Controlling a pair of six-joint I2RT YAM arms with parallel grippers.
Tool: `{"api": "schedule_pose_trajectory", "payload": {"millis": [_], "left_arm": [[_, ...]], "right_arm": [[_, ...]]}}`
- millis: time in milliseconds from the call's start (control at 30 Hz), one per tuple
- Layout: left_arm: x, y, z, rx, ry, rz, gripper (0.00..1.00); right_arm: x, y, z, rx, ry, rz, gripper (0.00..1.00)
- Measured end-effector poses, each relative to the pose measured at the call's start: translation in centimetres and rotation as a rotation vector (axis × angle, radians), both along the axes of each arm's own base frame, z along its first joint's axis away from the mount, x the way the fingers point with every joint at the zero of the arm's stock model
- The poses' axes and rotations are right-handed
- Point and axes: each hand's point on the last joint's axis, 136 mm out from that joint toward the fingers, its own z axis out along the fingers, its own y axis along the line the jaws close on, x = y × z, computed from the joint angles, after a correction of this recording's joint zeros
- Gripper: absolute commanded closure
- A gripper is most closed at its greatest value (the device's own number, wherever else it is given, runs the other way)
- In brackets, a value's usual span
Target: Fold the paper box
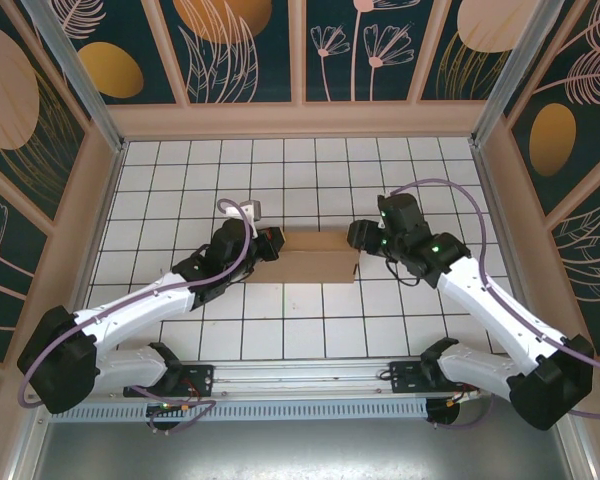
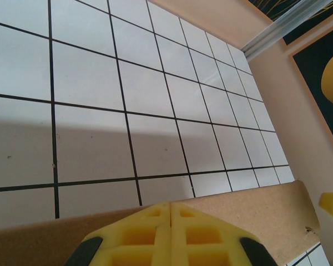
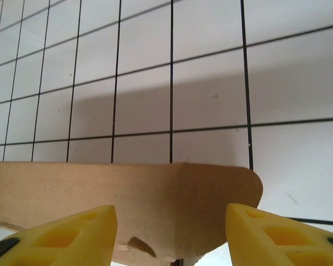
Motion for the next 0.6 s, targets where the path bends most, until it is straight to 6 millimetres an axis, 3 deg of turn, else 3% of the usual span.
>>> {"api": "schedule_pose_trajectory", "payload": {"millis": [200, 367, 600], "left_arm": [[0.0, 0.0, -0.1, -0.005, -0.007, 0.000, 1.00], [0.1, 0.2, -0.2, -0.012, -0.016, 0.008, 1.00], [0.1, 0.1, 0.0, -0.031, -0.031, 0.004, 1.00]], "right_arm": [[-0.1, 1.5, -1.9, 0.060, 0.044, 0.054, 0.51], [0.3, 2.5, -1.9, 0.158, 0.034, 0.065, 0.59], [0.7, 0.6, -1.1, 0.066, 0.007, 0.017, 0.49]]}}
